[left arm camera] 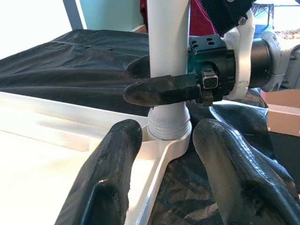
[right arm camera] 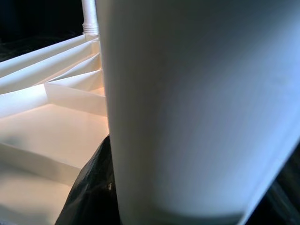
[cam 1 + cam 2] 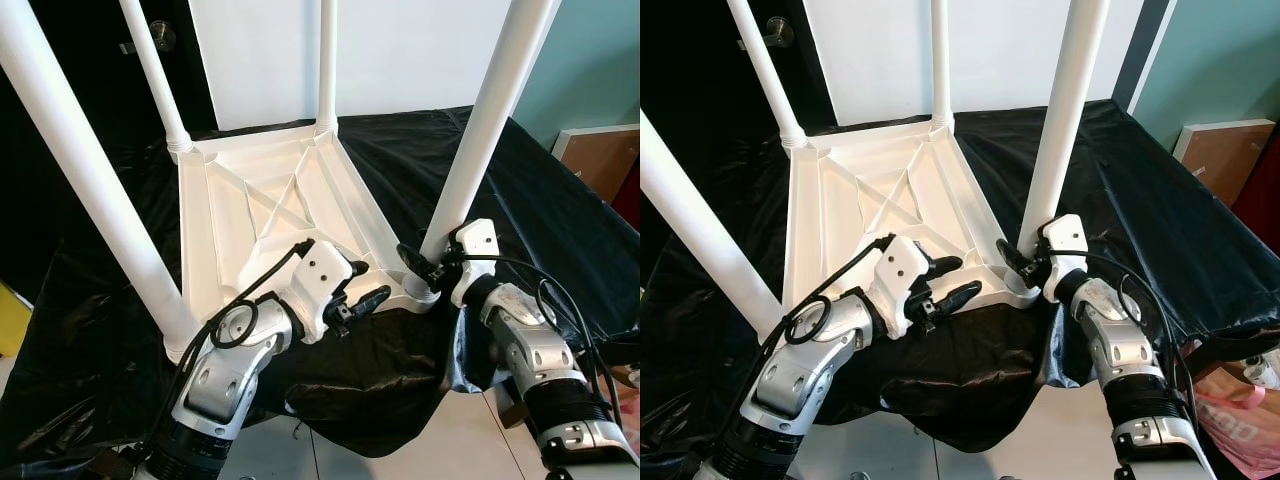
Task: Building children table
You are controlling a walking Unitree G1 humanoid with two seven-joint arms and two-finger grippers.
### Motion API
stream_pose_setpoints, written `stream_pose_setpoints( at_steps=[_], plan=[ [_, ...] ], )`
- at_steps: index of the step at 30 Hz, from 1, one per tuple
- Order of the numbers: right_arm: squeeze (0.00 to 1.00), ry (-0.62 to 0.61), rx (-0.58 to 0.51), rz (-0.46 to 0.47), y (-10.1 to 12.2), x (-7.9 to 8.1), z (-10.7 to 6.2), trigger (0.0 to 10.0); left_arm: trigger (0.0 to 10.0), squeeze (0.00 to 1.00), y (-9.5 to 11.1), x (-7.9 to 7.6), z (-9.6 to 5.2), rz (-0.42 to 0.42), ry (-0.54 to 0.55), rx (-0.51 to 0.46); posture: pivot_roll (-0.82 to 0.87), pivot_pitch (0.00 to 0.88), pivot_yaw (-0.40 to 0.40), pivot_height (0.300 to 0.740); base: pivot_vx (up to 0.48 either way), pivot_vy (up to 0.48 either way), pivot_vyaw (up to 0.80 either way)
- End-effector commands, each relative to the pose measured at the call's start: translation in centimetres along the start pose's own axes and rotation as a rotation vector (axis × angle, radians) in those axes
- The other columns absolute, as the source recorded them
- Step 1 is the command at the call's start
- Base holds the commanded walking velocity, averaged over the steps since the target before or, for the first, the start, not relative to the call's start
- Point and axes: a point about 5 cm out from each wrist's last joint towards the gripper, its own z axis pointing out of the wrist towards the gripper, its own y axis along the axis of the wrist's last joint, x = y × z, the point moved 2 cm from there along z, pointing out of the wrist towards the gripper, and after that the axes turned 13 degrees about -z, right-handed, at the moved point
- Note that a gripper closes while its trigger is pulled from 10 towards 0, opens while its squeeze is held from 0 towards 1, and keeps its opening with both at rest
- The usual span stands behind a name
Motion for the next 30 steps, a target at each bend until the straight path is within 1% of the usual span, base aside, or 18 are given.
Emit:
stream_pose_setpoints(
  at_steps=[1,3,4,5,7,8,9,10,11,13,14,16,17,19,20,22,24,30],
  plan=[
    [0.00,0.011,0.061,0.019,-1.4,0.8,-0.4,10.0,10.0,0.00,0.0,0.3,-0.1,-0.003,0.049,-0.009,-0.12,0.020,-0.023,0.740,0.000,0.000,0.00],
    [0.00,-0.068,0.078,0.030,-1.2,0.8,-0.4,10.0,10.0,0.00,0.0,0.3,0.0,-0.006,0.048,-0.010,-0.12,0.024,-0.024,0.740,0.000,0.000,0.00],
    [0.00,-0.068,0.078,0.030,-1.2,0.8,-0.4,10.0,10.0,0.00,0.0,0.3,0.0,-0.006,0.048,-0.010,-0.12,0.024,-0.024,0.740,0.000,0.000,0.00],
    [0.00,-0.114,0.083,0.036,-1.1,0.9,-0.4,10.0,10.0,0.00,0.0,0.3,0.0,-0.008,0.047,-0.010,-0.13,0.026,-0.025,0.740,0.000,0.000,0.00],
    [0.00,-0.114,0.083,0.036,-1.1,0.9,-0.4,10.0,10.0,0.00,0.0,0.3,0.0,-0.008,0.047,-0.010,-0.13,0.026,-0.025,0.740,0.000,0.000,0.00],
    [0.00,-0.160,0.092,0.053,-1.0,1.0,-0.5,10.0,10.0,0.00,-0.1,0.2,0.0,-0.010,0.047,-0.010,-0.13,0.028,-0.026,0.740,0.000,0.000,0.00],
    [0.00,-0.160,0.092,0.053,-1.0,1.0,-0.5,10.0,10.0,0.00,-0.1,0.2,0.0,-0.010,0.047,-0.010,-0.13,0.028,-0.026,0.740,0.000,0.000,0.00],
    [0.00,-0.221,0.102,0.075,-1.0,1.2,-0.6,10.0,10.0,0.00,-0.1,0.2,0.0,-0.012,0.047,-0.011,-0.13,0.033,-0.025,0.740,0.000,0.000,0.00],
    [0.00,-0.221,0.102,0.075,-1.0,1.2,-0.6,10.0,10.0,0.00,-0.1,0.2,0.0,-0.012,0.047,-0.011,-0.13,0.033,-0.025,0.740,0.000,0.000,0.00],
    [0.00,-0.355,0.139,0.107,-1.2,1.5,-0.9,10.0,10.0,0.00,0.0,0.2,0.0,-0.016,0.047,-0.012,-0.13,0.037,-0.027,0.740,0.000,0.000,0.00],
    [0.00,-0.355,0.139,0.107,-1.2,1.5,-0.9,10.0,10.0,0.00,0.0,0.2,0.0,-0.016,0.047,-0.012,-0.13,0.037,-0.027,0.740,0.000,0.000,0.00],
    [0.00,-0.484,0.164,0.118,-1.1,1.7,-1.3,10.0,10.0,0.00,-0.1,0.1,0.0,-0.017,0.047,-0.009,-0.12,0.043,-0.028,0.740,0.000,0.000,0.00],
    [0.00,-0.484,0.164,0.118,-1.1,1.7,-1.3,10.0,10.0,0.00,-0.1,0.1,0.0,-0.017,0.047,-0.009,-0.12,0.043,-0.028,0.740,0.000,0.000,0.00],
    [0.00,-0.570,0.176,0.115,-0.9,2.0,-1.6,10.0,10.0,0.00,-0.2,0.1,-0.1,-0.020,0.048,-0.008,-0.12,0.045,-0.029,0.740,0.000,0.000,0.00],
    [0.00,-0.591,0.177,0.136,-0.7,2.5,-1.5,10.0,10.0,0.00,-0.2,0.0,-0.1,-0.023,0.048,-0.008,-0.12,0.050,-0.030,0.740,0.000,0.000,0.00],
    [0.00,-0.603,0.180,0.153,-0.6,2.8,-1.4,10.0,10.0,0.00,-0.2,0.0,-0.2,-0.024,0.048,-0.007,-0.12,0.050,-0.030,0.740,0.000,0.000,0.00],
    [0.00,-0.599,0.172,0.140,-0.3,3.0,-1.4,10.0,10.0,0.00,-0.2,-0.1,-0.2,-0.026,0.047,-0.007,-0.12,0.053,-0.031,0.740,0.000,0.000,0.00],
    [0.00,-0.593,0.163,0.129,0.2,2.7,-1.7,10.0,10.0,0.00,-0.3,-0.1,-0.3,-0.028,0.050,-0.004,-0.11,0.055,-0.035,0.740,0.000,0.000,0.00]
  ],
)
